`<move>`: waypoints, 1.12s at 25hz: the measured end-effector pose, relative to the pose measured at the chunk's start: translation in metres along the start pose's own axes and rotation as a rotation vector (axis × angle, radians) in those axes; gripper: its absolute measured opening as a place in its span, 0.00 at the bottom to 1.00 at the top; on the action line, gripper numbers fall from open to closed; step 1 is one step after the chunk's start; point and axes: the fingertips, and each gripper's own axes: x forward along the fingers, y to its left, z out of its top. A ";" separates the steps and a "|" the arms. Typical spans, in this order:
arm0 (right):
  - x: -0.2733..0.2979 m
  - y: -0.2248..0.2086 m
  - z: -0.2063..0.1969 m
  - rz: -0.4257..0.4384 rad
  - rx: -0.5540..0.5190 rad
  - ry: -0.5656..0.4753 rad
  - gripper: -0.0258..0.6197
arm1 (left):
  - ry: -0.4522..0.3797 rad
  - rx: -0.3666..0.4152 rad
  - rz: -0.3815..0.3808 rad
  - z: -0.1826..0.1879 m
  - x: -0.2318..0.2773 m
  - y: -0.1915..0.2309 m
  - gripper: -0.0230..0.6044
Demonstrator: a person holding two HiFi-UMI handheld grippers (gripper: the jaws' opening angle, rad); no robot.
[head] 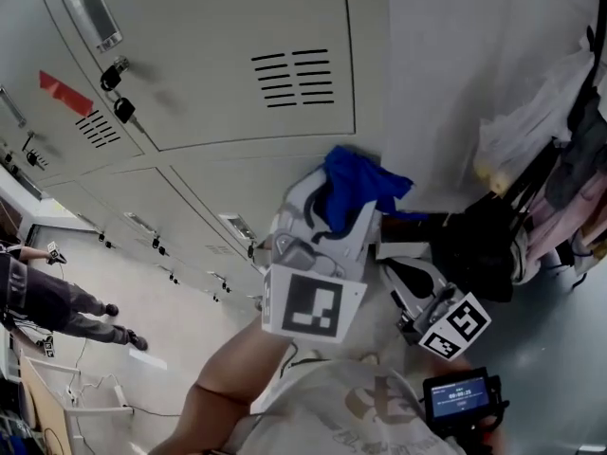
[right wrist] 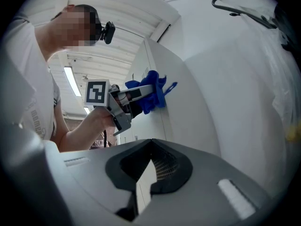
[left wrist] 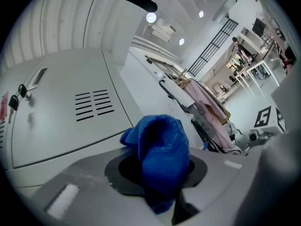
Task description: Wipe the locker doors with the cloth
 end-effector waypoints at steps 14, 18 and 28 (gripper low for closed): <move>0.034 0.019 -0.012 0.050 0.004 0.031 0.04 | 0.016 0.095 0.191 -0.022 -0.029 0.051 0.25; 0.044 0.027 -0.016 0.062 0.007 0.043 0.04 | 0.018 0.108 0.234 -0.029 -0.042 0.067 0.25; 0.092 0.063 -0.032 0.118 0.010 0.068 0.04 | 0.030 0.123 0.361 -0.060 -0.092 0.136 0.25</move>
